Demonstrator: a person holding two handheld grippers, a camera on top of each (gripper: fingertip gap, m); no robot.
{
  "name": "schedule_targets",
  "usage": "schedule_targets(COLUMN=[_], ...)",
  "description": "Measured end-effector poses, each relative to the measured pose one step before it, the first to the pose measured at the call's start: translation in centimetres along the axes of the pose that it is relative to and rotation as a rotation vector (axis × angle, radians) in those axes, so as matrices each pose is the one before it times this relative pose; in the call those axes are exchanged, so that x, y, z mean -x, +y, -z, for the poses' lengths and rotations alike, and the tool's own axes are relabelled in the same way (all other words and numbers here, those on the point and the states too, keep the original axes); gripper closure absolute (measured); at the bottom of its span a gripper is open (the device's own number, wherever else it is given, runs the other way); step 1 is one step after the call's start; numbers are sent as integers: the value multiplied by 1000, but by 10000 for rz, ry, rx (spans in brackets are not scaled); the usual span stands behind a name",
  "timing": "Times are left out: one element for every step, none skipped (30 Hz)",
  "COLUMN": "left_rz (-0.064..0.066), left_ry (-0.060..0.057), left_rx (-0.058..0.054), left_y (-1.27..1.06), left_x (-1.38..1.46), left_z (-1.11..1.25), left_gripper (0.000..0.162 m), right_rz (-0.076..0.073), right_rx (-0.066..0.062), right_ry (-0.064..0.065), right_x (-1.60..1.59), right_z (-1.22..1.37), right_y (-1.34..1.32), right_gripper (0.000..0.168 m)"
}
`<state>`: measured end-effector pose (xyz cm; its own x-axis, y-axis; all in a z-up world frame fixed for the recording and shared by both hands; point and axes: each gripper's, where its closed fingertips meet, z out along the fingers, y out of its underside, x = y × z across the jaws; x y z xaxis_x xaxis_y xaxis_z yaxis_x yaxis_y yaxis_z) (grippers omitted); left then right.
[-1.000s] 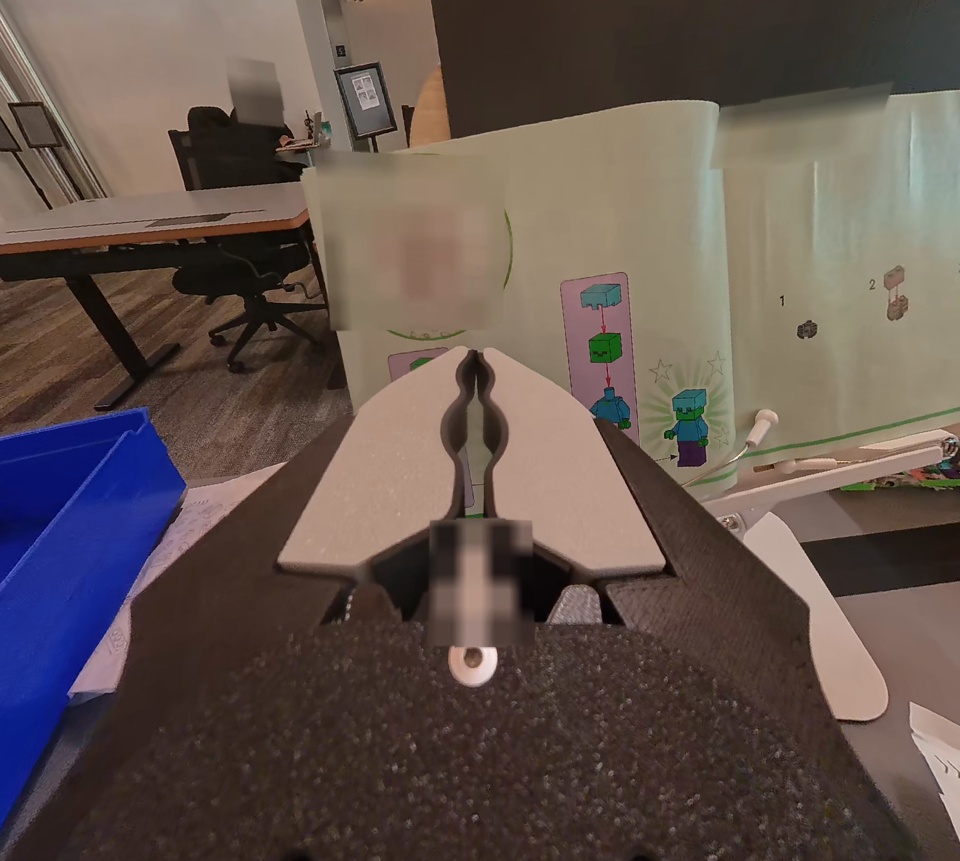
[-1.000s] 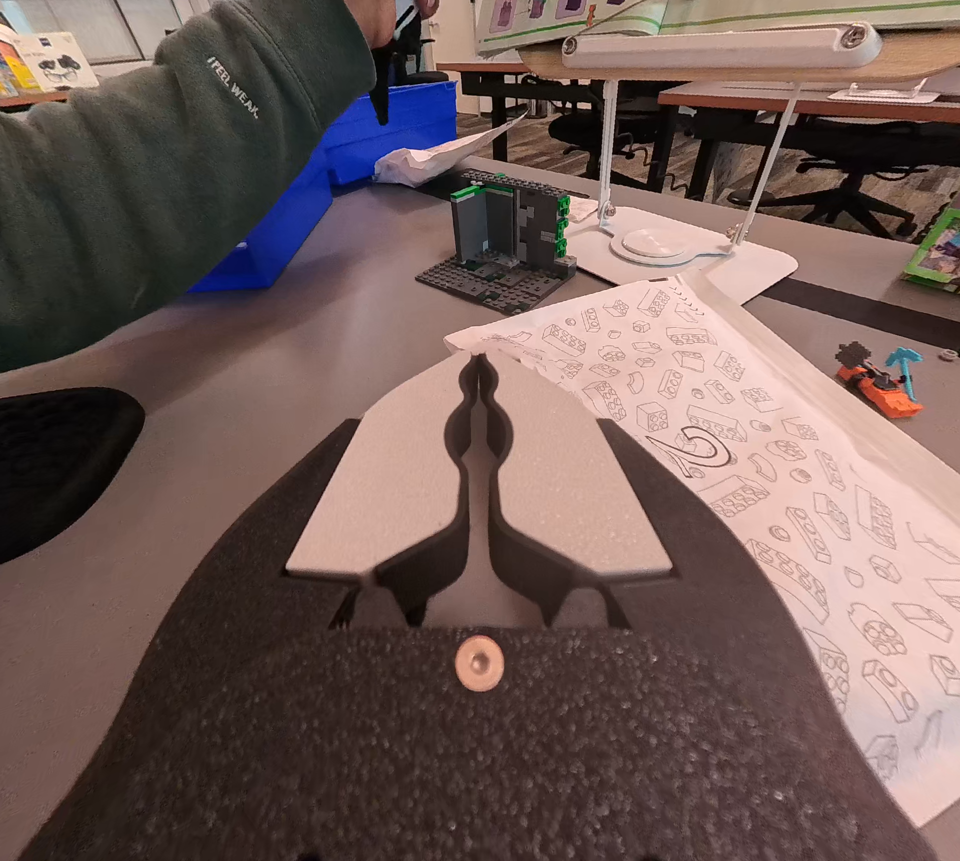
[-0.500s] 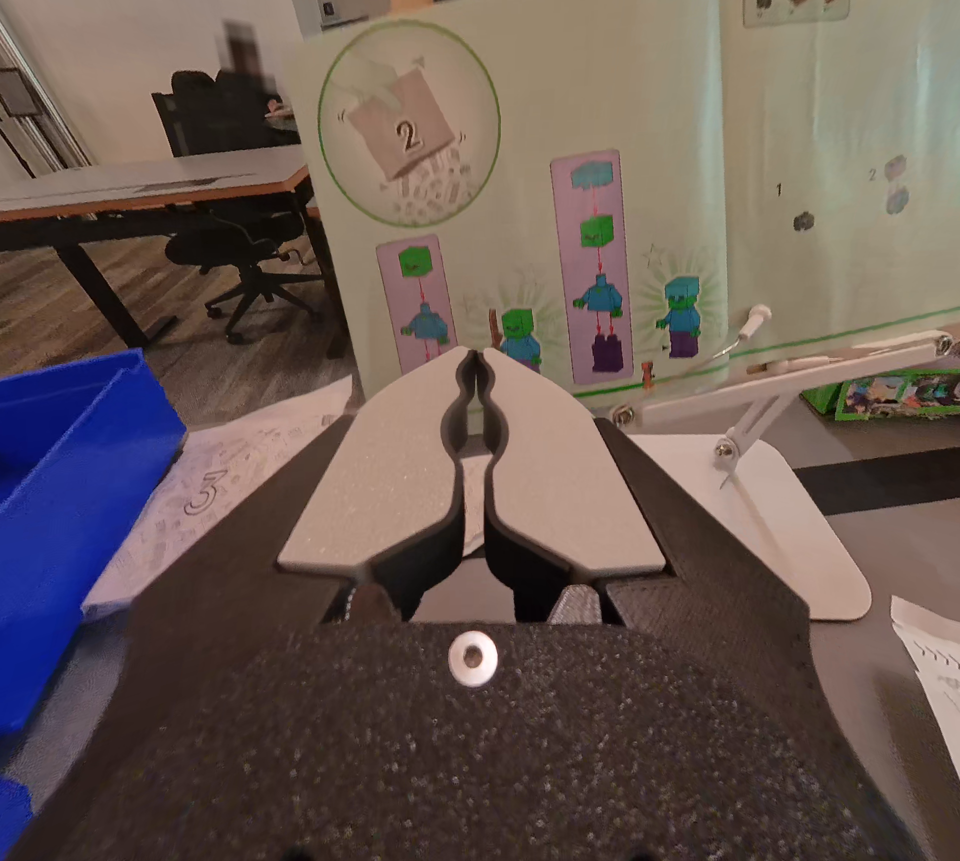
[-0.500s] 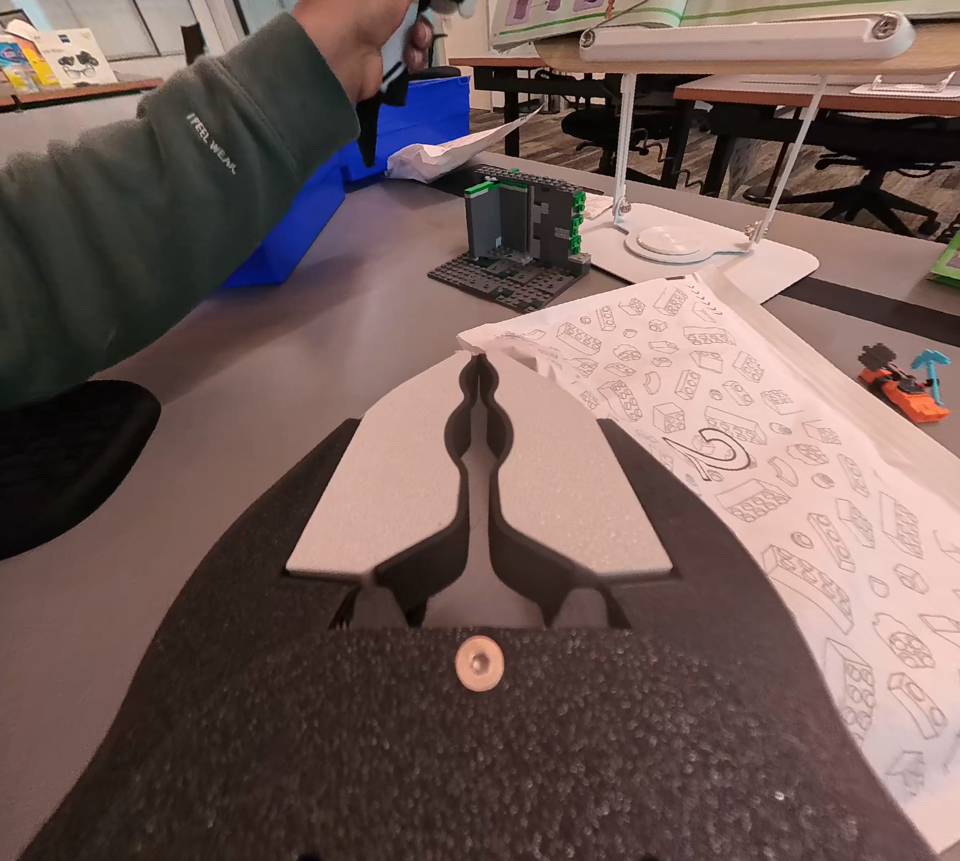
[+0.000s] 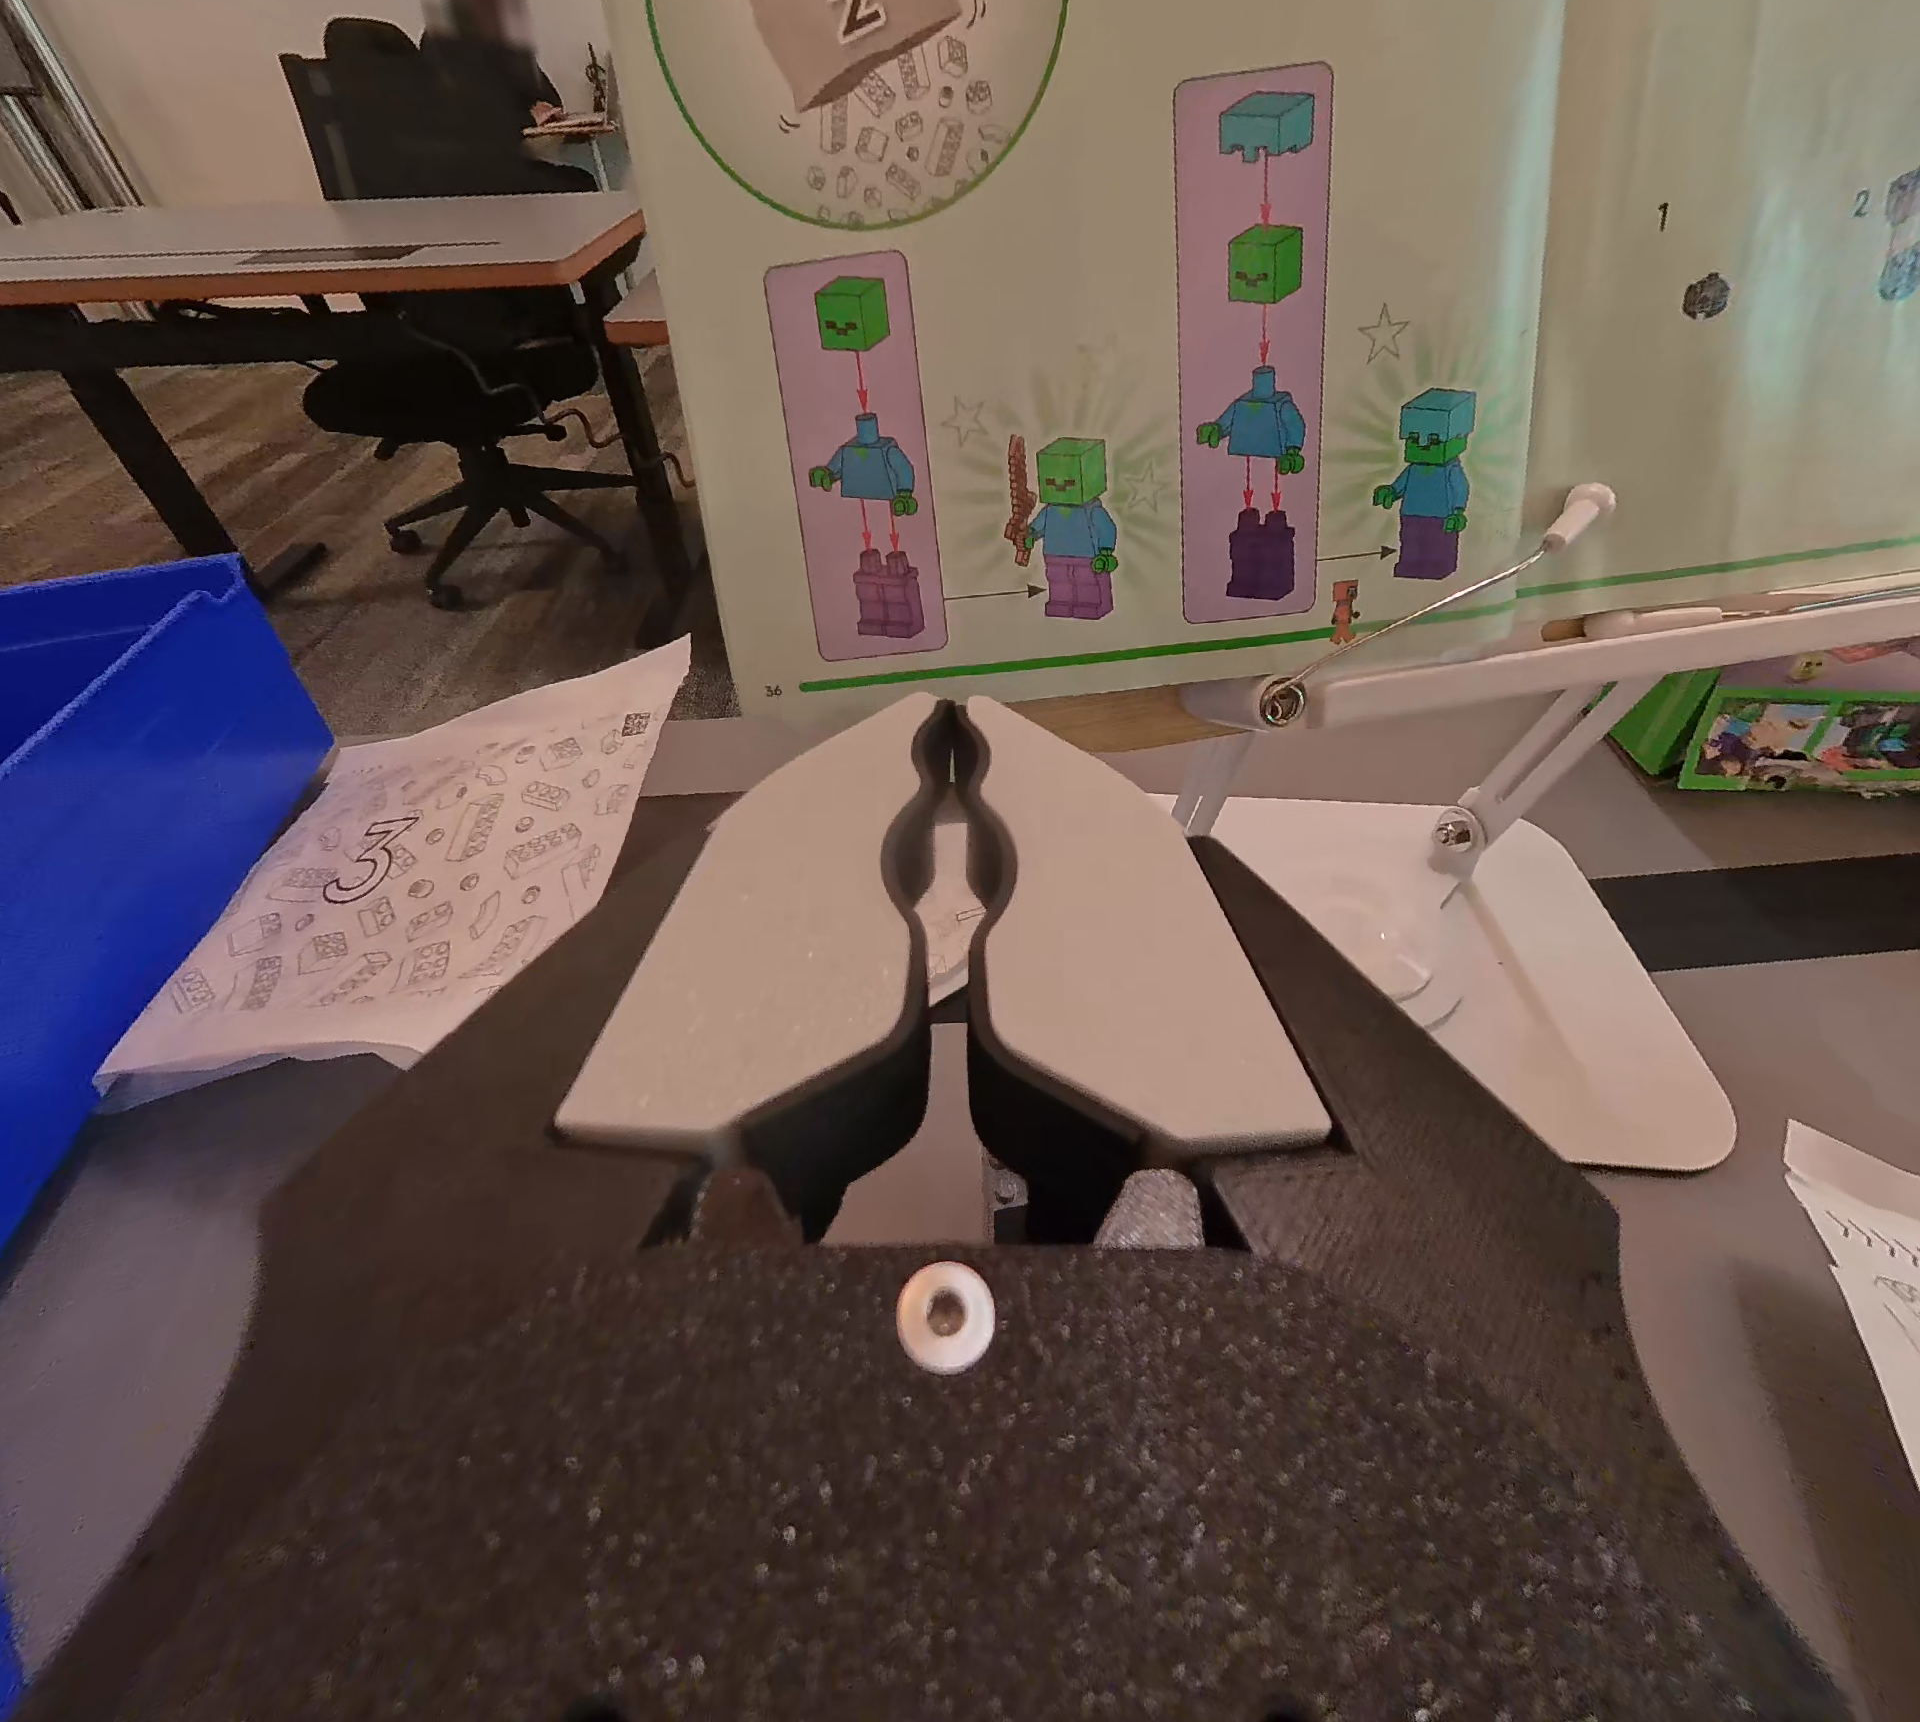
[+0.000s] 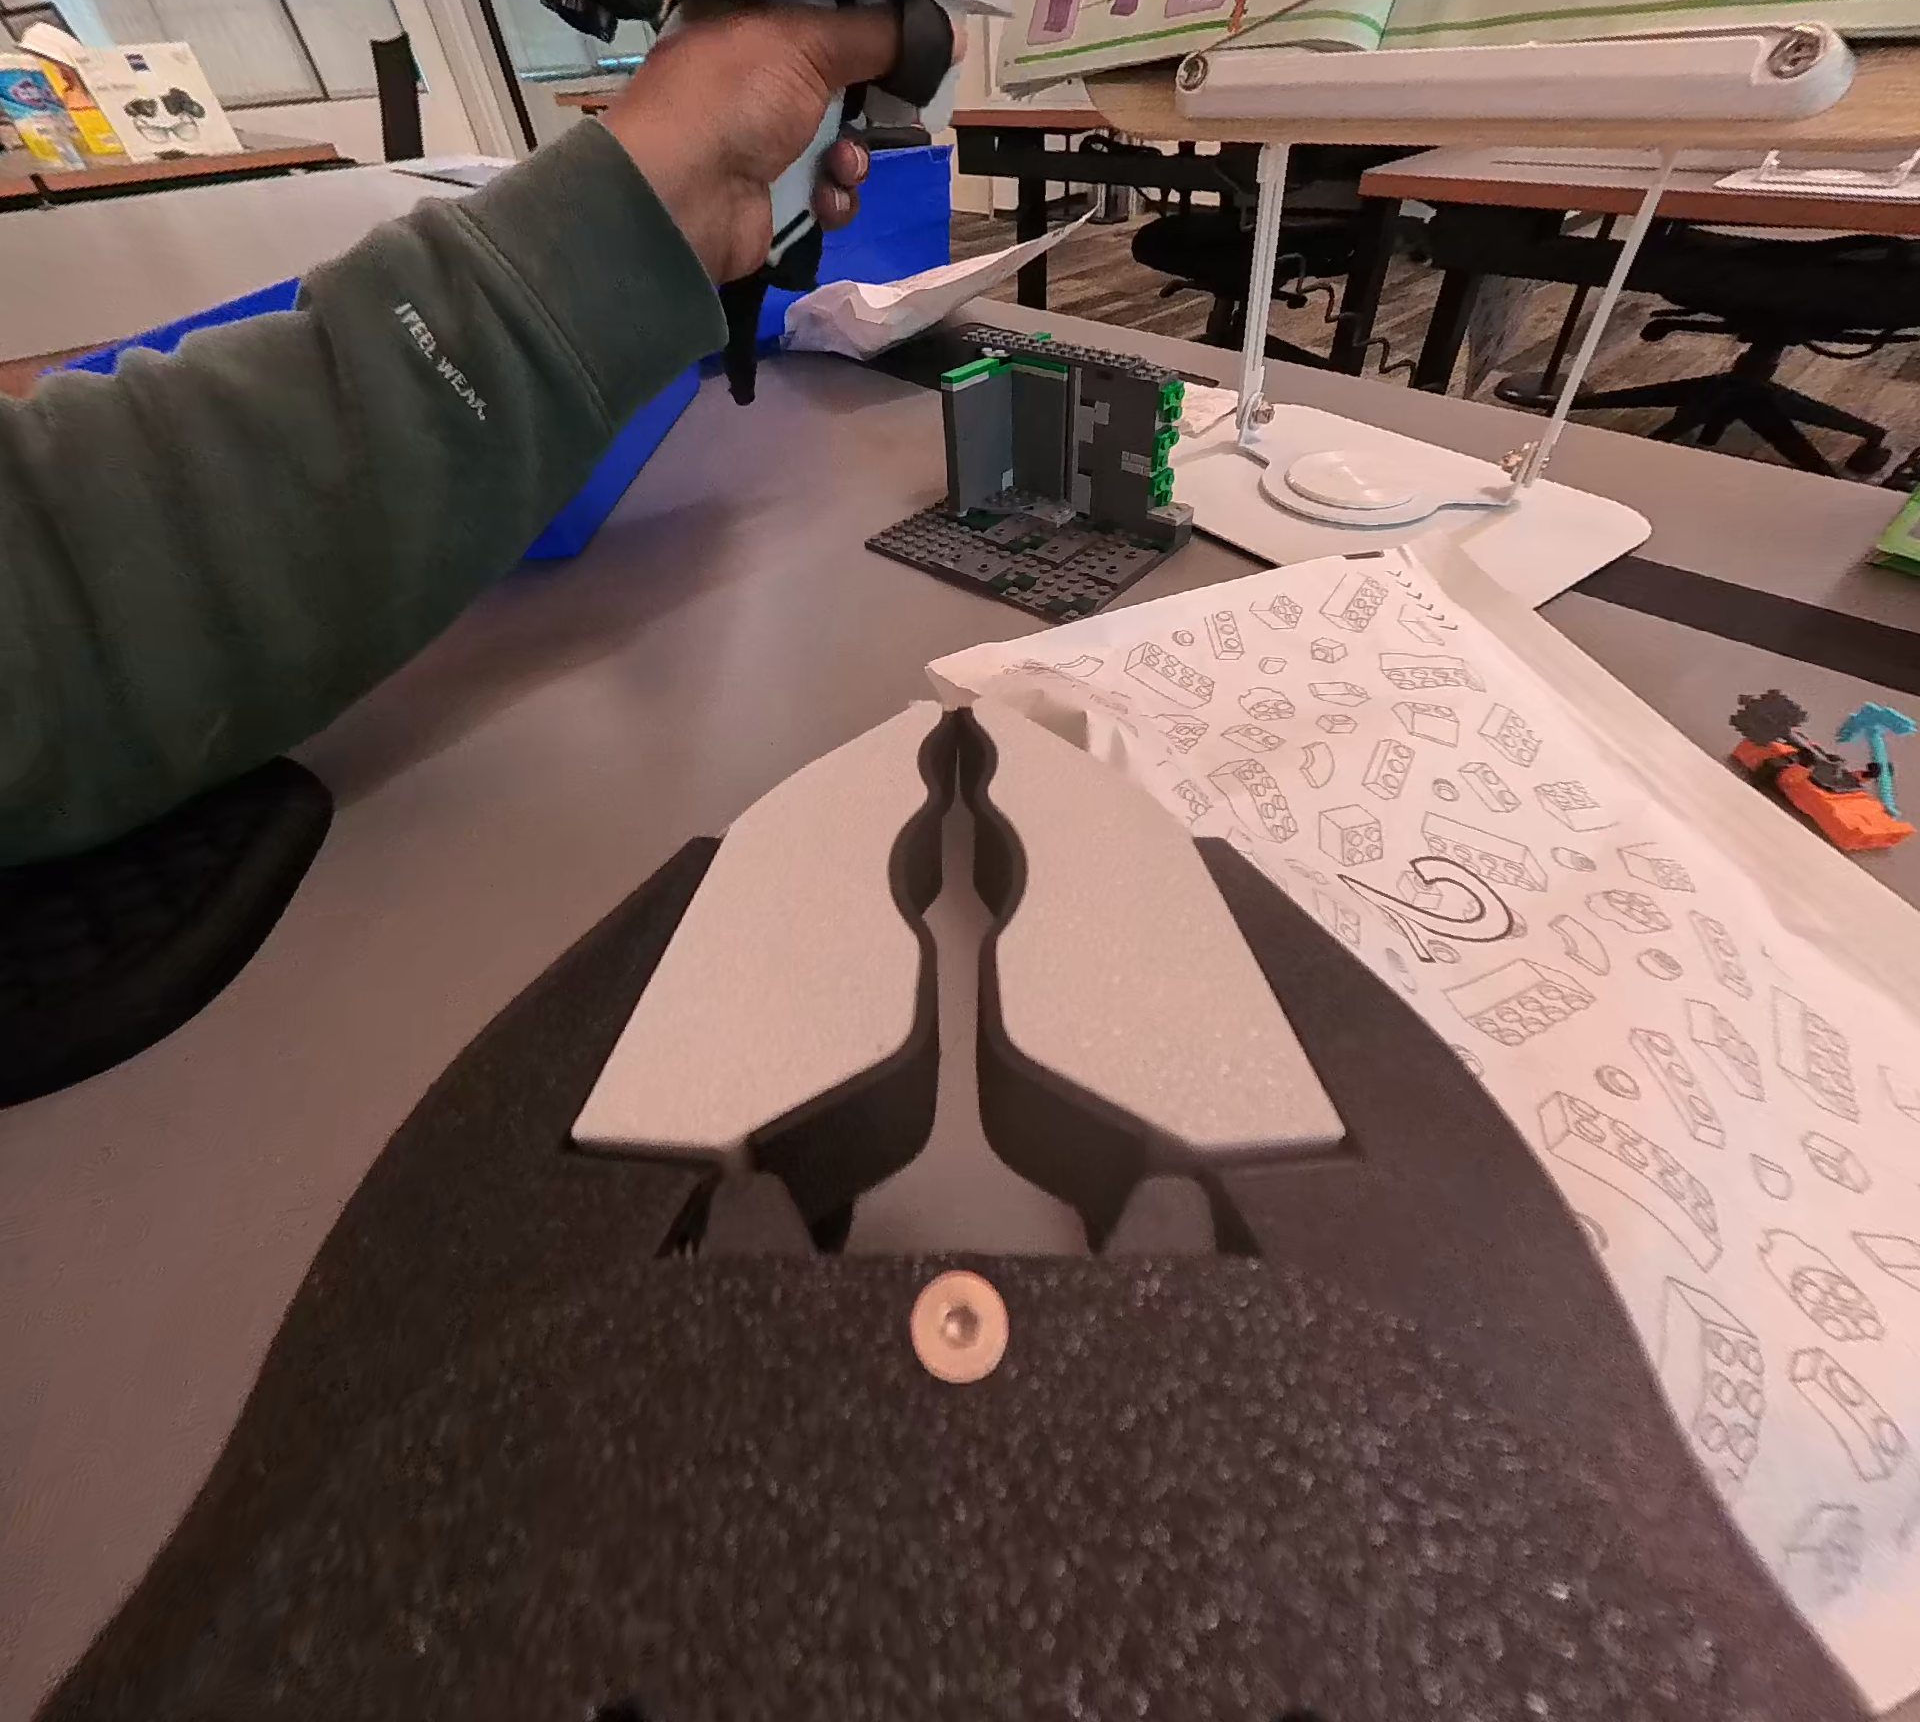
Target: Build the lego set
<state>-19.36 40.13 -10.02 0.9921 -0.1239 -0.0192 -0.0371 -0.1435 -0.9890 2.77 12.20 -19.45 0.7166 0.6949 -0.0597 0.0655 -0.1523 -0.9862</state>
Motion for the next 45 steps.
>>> schedule_targets(left_rz=[-39,-25,-3,8,2,4,-3,-36,-57,-53,-22,8,4,-24,-32,-6,8,-17,-26,-14,-20,-26,-17,-15,-17,-14,3,3,-14,-19,-24,-29,-34,-63,-116,-151,-142,-135,-109,-61,-42,-66,-63,-63,-66], left_ry=[9,17,33,54,78,108,127,126,125,117,132,167,154,116,94,91,82,59,57,56,45,44,36,48,39,51,66,68,60,51,42,56,82,138,172,168,142,100,70,59,100,183,120,115,133], left_rx=[26,31,-2,3,-7,-9,-5,3,2,-4,-15,-4,-17,-18,-8,-25,-50,-46,-30,-38,-46,-8,-15,-17,-6,-10,-9,-17,17,2,-4,5,15,16,61,67,-4,-23,-37,-84,-93,-95,-45,-84,-74], left_y=[140,126,52,37,8,5,27,44,68,49,14,7,-25,-25,-35,-82,-140,-132,-125,-115,-123,-59,-37,-36,-24,-36,-34,-44,17,11,4,36,47,48,79,74,-48,-109,-164,-251,-304,-342,-295,-317,-303], left_x=[-99,-119,-152,-206,-306,-410,-519,-604,-648,-653,-675,-741,-727,-679,-632,-594,-546,-470,-421,-380,-323,-295,-265,-244,-216,-207,-208,-188,-178,-151,-140,-158,-198,-308,-378,-408,-385,-325,-287,-250,-309,-418,-334,-348,-404], left_z=[-63,-57,-24,-20,6,14,-2,-11,-32,-25,-31,-26,-13,-17,-21,1,6,14,-6,-2,2,-19,-11,0,-9,7,8,-1,-6,7,12,25,27,38,44,62,118,154,186,248,258,249,247,239,234], left_gripper=[162,162,162,162,162,162,162,162,162,162,162,162,162,162,162,162,162,162,162,162,162,162,162,162,162,162,162,162,162,162,162,162,162,162,162,162,162,162,162,162,161,150,149,147,145], right_rz=[9,4,-2,-8,-9,-5,5,15,21,21,14,8,7,7,7,8,16,26,27,20,17,24,35,37,23,3,-10,-12,-8,-2,7,16,18,11,-4,-16,-19,-13,1,15,10,-21,-66,-95,-80], right_rx=[2,-12,-11,-10,-10,-5,-6,-7,-10,-10,-3,-3,-6,-6,-8,-4,-5,1,17,17,9,6,7,14,17,8,-1,-4,0,4,-3,-6,-8,-15,-15,-20,-31,-42,-45,-26,-6,-8,-23,-46,-63], right_ry=[2,9,9,10,9,6,1,4,5,3,-2,-5,-7,-8,-12,-13,-11,1,7,8,16,27,37,44,39,30,23,18,12,3,2,2,1,2,-7,-18,-22,-26,-22,-14,-7,-10,-34,-61,-61], right_x=[5,-15,-38,-34,-20,-25,3,6,23,18,28,23,27,35,40,48,46,30,7,-18,-27,-38,-74,-77,-95,-77,-80,-58,-46,-17,-1,6,21,11,12,28,41,71,70,49,24,13,20,61,87], right_z=[1,21,23,24,22,19,4,19,12,17,6,-7,6,-3,-2,-7,-14,-6,-10,-10,-2,5,3,2,-4,9,12,8,6,1,6,19,20,15,21,27,40,51,49,30,20,24,26,56,69], right_y=[3,-21,-31,-30,-20,-15,-17,-24,-38,-28,-11,-13,-25,-17,-28,-24,-26,3,31,30,20,9,18,27,29,31,-1,6,0,15,-13,-14,-26,-46,-35,-60,-71,-113,-116,-66,-25,-16,-37,-93,-141], right_gripper=[168,168,168,168,168,168,168,168,168,168,168,168,168,168,168,168,168,168,168,168,168,168,168,168,168,168,168,168,168,168,168,168,168,168,168,168,168,168,168,168,168,168,168,168,168])
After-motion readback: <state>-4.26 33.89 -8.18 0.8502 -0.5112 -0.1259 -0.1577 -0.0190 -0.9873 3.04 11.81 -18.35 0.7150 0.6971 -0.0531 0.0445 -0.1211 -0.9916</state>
